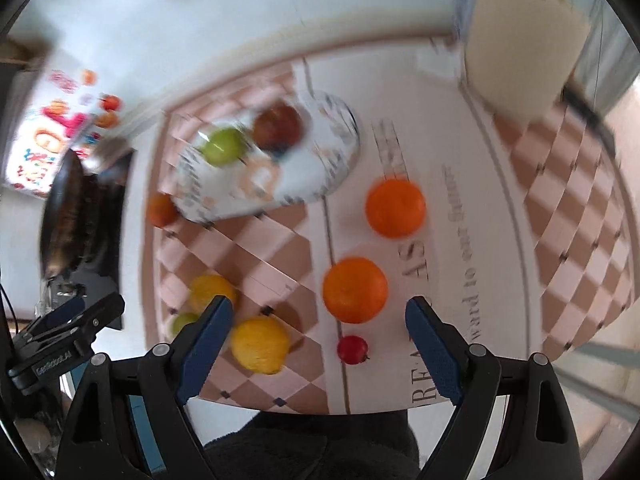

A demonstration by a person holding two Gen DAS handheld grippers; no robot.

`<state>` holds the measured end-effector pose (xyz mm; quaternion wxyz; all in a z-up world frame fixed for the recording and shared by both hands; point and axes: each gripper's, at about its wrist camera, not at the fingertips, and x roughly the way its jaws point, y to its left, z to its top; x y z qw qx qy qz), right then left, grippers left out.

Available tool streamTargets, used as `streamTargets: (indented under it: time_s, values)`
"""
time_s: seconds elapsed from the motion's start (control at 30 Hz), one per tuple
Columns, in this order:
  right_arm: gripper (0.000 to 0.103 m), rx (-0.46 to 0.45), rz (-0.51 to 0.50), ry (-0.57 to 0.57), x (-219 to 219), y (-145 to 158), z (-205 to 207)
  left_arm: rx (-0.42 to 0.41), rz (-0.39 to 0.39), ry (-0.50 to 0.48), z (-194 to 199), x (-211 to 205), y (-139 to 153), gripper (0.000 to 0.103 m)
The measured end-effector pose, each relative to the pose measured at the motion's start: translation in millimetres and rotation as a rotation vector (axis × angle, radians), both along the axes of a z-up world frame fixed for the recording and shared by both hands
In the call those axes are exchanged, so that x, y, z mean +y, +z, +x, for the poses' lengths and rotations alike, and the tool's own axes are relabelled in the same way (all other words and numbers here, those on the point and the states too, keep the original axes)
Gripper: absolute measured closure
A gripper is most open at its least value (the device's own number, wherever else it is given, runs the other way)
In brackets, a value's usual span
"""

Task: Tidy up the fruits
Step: 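Grasp an orange with the right tool while the left tool grasps a lemon, then place the orange on the plate with the right tool while the left places the lemon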

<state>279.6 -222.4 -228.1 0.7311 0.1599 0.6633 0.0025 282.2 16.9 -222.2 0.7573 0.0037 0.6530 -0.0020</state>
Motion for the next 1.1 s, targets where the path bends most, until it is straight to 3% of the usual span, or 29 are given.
streamTargets:
  time_s: [0.2,0.4,0.53,0.73,0.97,1.1]
  values:
    - [0.028,0.168,0.014,-0.025,-8,-79,11,0.17,-0.063,-0.029,24,-23,-60,0.003]
    - [0.029,0.24,0.013,-0.001,-2,-112,15,0.301,-0.069,-0.063,33,-37,-105,0.027]
    - [0.034,0.256,0.003,0.017,1,-126,16,0.32,-0.101,-0.053,33,-40,-115,0.046]
    - [0.035,0.225,0.004,0.044,3,-128,16,0.302,-0.056,-0.076,32,-50,-116,0.046]
    - [0.034,0.24,0.04,0.023,-6,-136,20,0.297,-0.057,-0.061,31,-51,-119,0.046]
    - [0.036,0.205,0.043,0.025,-8,-136,18,0.294,-0.072,-0.046,28,-50,-118,0.046]
